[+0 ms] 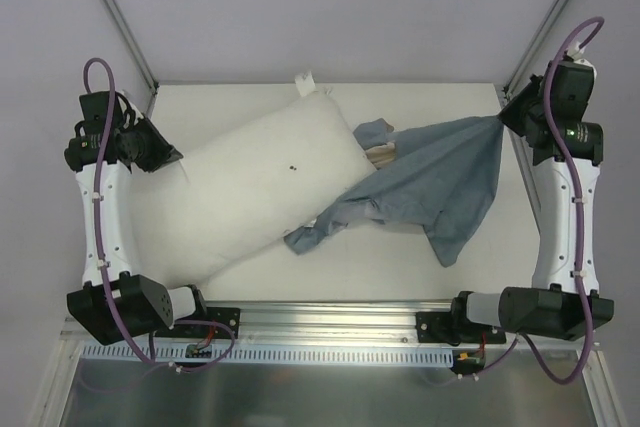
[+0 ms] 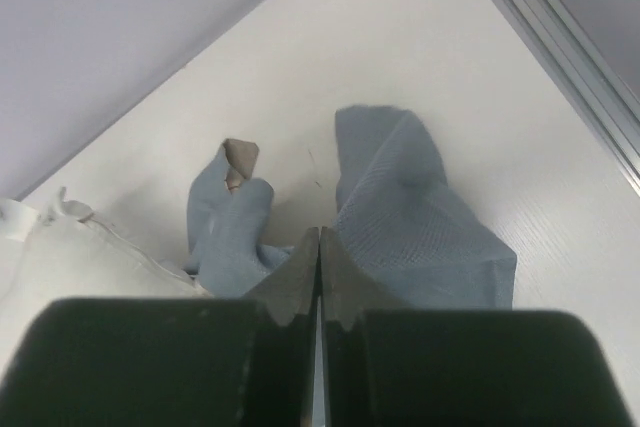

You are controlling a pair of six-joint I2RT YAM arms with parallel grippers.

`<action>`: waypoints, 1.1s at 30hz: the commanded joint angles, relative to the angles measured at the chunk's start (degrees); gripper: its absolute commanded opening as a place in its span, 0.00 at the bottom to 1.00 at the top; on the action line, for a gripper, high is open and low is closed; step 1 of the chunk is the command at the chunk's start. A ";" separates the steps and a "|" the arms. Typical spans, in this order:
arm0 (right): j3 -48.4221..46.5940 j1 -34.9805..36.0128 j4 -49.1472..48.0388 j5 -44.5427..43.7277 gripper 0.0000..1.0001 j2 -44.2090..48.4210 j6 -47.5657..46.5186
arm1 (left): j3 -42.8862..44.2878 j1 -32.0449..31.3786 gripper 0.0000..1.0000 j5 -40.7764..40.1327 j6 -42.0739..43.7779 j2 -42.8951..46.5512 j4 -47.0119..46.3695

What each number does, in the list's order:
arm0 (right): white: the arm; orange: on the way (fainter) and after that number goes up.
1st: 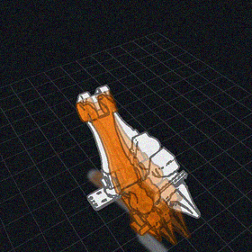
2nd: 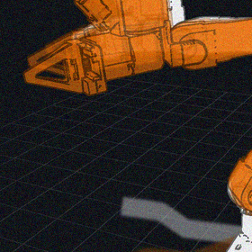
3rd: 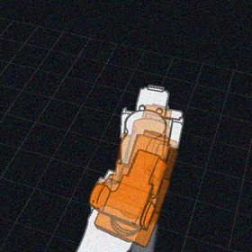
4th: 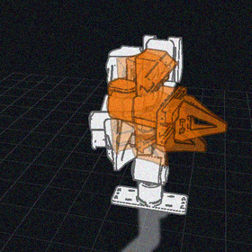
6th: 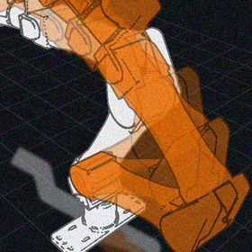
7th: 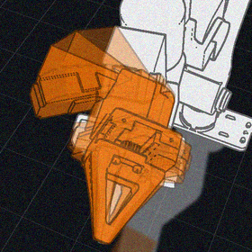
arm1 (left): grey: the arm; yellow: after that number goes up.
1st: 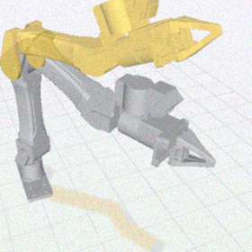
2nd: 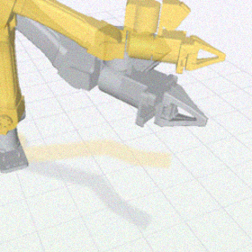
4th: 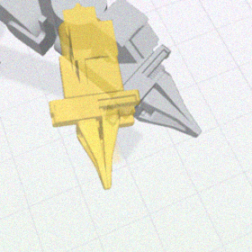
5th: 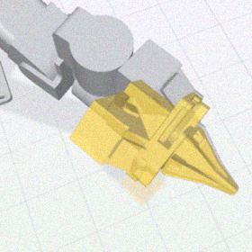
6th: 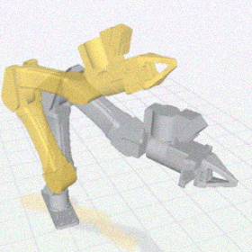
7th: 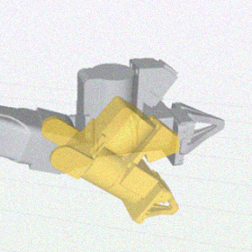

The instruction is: Remove the pillowcase from the pillow

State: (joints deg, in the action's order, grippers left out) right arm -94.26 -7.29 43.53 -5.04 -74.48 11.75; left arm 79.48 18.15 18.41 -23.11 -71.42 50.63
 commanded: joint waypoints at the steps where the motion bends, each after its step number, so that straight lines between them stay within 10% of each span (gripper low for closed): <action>1: 3.54 -0.71 -2.04 -3.84 0.01 -1.90 -1.03 | 4.19 -0.05 0.00 -3.12 -0.53 1.19 -0.71; 3: 5.31 -1.06 -2.22 -2.70 0.01 -1.73 -0.50 | 4.19 0.04 0.00 -2.60 0.08 1.46 -0.80; 5: 6.19 -0.97 -2.40 1.05 0.30 -1.55 -0.41 | 4.36 -0.13 0.06 -0.23 1.58 1.46 -0.71; 6: 6.10 -0.71 -1.87 2.30 0.55 -1.46 -0.67 | 4.45 -0.57 0.19 0.91 2.02 1.46 -0.62; 7: 5.84 -0.36 -1.08 2.92 0.87 -1.11 -1.02 | 4.71 -1.44 0.56 0.92 2.72 1.80 -0.45; 10: 6.19 2.80 1.29 0.74 0.97 0.90 -2.95 | 5.85 -8.11 0.98 -6.16 3.34 3.03 0.34; 19: 21.64 20.26 -0.99 -0.33 0.96 3.21 -8.32 | 3.50 -36.67 0.99 -22.97 0.09 -2.38 1.75; 29: 26.14 23.90 -8.81 4.33 0.99 -17.71 -5.86 | -1.70 -43.55 0.98 -26.24 -4.57 -19.54 -3.26; 31: 26.84 23.20 -10.12 4.42 0.86 -18.95 -5.33 | -1.61 -43.55 0.78 -26.32 -4.84 -22.27 -3.70; 32: 27.37 22.68 -10.91 4.42 0.60 -18.86 -5.16 | -1.18 -43.47 0.63 -26.67 -4.66 -23.58 -3.70; 33: 27.37 22.24 -10.83 4.16 0.44 -18.51 -4.98 | -0.82 -43.20 0.22 -27.55 -4.75 -23.94 -3.61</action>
State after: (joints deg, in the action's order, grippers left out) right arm -66.43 16.25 35.44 -1.76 -95.37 5.85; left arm 78.24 -25.15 -6.70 -26.81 -92.99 48.42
